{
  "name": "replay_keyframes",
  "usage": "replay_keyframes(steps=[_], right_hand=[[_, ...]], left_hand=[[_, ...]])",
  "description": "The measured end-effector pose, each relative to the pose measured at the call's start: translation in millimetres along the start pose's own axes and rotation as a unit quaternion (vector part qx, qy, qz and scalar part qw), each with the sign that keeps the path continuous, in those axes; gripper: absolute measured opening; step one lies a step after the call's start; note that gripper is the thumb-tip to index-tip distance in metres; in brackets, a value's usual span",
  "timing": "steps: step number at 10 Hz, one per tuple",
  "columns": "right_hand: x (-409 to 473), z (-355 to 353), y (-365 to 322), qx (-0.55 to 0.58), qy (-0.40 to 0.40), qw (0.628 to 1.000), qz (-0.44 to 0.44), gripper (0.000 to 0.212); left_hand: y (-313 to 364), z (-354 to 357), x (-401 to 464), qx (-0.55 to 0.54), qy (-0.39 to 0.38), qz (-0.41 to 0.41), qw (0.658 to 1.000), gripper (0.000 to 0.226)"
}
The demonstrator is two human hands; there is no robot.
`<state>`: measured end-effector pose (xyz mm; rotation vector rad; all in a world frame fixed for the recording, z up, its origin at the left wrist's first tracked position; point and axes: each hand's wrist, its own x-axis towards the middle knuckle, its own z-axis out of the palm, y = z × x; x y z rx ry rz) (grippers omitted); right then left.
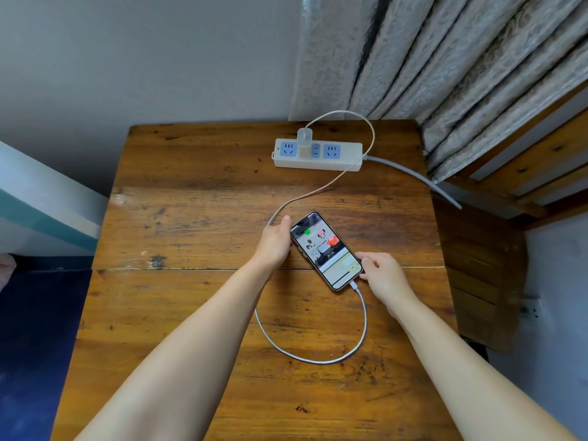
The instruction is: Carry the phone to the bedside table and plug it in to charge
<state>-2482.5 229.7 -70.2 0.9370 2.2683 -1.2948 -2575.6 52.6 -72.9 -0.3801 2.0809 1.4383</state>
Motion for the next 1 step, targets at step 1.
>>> replay_keyframes(steps=[1], right_hand=[[-6.3, -10.1, -0.8, 0.031, -0.006, 0.999, 0.027, 0.037]], left_hand=[[-0.5, -5.1, -4.8, 0.004, 0.006, 0.0, 1.0, 0.038]])
